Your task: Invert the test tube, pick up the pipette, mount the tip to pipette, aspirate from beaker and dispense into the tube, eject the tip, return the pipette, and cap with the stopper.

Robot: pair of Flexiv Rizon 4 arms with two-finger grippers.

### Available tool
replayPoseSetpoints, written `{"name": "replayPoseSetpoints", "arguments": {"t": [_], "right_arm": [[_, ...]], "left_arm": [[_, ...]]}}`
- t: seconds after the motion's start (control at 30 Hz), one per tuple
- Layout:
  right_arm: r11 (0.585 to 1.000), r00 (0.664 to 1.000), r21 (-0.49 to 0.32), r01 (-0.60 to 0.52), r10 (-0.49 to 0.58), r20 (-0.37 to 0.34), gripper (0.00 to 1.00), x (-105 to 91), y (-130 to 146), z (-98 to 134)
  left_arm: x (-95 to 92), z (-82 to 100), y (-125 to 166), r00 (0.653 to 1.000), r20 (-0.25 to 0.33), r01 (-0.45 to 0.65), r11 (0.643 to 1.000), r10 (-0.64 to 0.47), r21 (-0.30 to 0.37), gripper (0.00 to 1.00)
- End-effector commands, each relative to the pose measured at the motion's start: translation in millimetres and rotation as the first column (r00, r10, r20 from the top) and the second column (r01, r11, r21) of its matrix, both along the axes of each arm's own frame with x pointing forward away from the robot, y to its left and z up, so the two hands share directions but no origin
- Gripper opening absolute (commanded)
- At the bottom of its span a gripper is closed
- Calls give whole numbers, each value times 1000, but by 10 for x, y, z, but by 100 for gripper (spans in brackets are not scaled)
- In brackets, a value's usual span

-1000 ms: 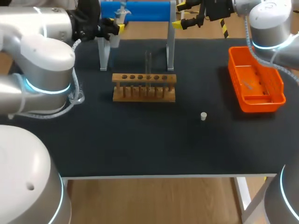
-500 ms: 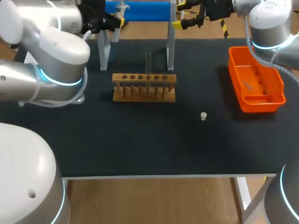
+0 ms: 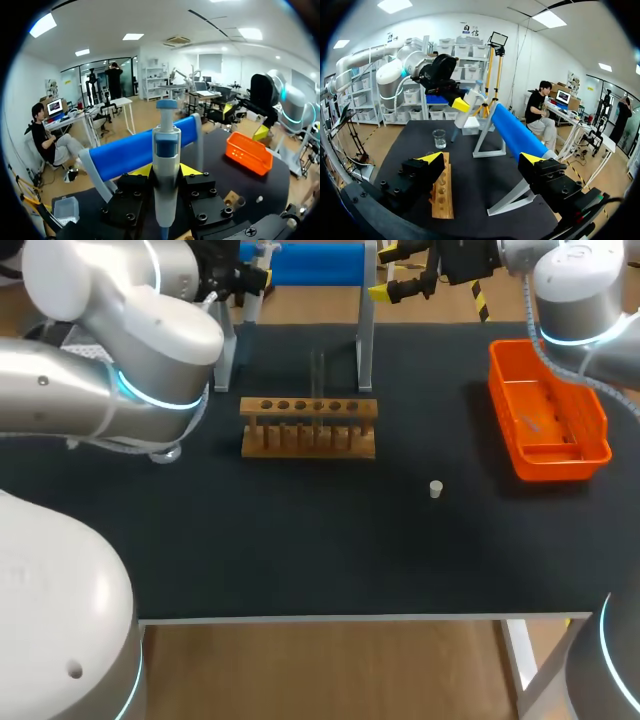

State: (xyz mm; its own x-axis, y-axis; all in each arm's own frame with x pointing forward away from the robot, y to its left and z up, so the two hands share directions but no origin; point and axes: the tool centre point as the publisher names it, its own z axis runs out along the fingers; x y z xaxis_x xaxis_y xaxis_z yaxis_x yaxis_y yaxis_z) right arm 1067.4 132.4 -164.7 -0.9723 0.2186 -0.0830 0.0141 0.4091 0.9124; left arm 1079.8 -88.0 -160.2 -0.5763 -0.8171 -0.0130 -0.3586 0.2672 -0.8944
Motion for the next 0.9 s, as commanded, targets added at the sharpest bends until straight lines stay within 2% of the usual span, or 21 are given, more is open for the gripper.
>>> {"name": "replayPoseSetpoints", "arguments": {"t": [0.03,0.9], "right_arm": [[1000,1000,-3,0,0,-1,100,-4,-5,8],[1000,1000,-3,0,0,-1,100,-4,-5,8]], "left_arm": [[87,-27,-54,999,-14,-40,999,40,19,0],[385,-158,100,979,-49,-195,979,198,66,0]]}}
